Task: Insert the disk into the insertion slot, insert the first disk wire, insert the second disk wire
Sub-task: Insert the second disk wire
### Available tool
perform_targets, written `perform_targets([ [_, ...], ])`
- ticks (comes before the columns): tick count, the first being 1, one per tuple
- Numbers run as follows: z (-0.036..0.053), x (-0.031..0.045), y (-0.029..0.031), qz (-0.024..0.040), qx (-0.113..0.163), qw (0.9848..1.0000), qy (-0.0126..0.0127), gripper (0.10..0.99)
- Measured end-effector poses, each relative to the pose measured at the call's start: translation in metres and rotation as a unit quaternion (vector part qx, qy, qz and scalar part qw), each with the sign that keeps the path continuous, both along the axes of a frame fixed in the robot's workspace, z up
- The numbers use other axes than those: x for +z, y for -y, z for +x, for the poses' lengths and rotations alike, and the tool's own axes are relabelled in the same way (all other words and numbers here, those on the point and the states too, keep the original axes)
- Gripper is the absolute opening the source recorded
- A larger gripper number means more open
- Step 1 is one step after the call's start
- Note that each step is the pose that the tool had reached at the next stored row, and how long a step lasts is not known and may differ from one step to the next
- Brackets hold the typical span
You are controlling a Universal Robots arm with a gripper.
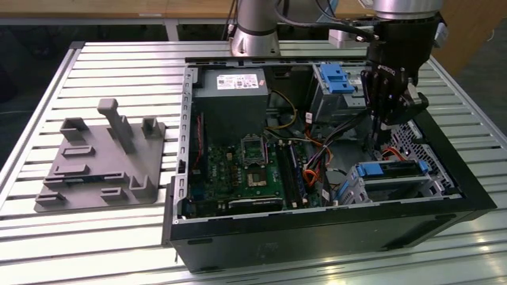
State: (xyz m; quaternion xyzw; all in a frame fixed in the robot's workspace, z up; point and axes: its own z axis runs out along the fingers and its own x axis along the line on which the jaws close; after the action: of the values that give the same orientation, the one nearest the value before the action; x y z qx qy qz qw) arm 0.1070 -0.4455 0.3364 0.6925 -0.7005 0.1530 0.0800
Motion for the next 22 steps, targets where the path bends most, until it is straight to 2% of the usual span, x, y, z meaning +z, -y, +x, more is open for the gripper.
perform_targets([
  [5, 0.0, -0.0001, 0.0, 0.0069, 0.0, 1.0, 0.0007, 0.188],
  [8, 0.0, 0.0, 0.0, 0.0071, 0.0, 1.0, 0.0007, 0.145],
  [19, 0.001, 0.0001, 0.0, 0.007, 0.0, 1.0, 0.0007, 0.145],
  [20, 0.0033, 0.0001, 0.0, 0.0069, 0.0, 1.0, -0.002, 0.145],
  [22, 0.0077, 0.0, 0.0, 0.0064, 0.0, 0.9999, -0.012, 0.145],
])
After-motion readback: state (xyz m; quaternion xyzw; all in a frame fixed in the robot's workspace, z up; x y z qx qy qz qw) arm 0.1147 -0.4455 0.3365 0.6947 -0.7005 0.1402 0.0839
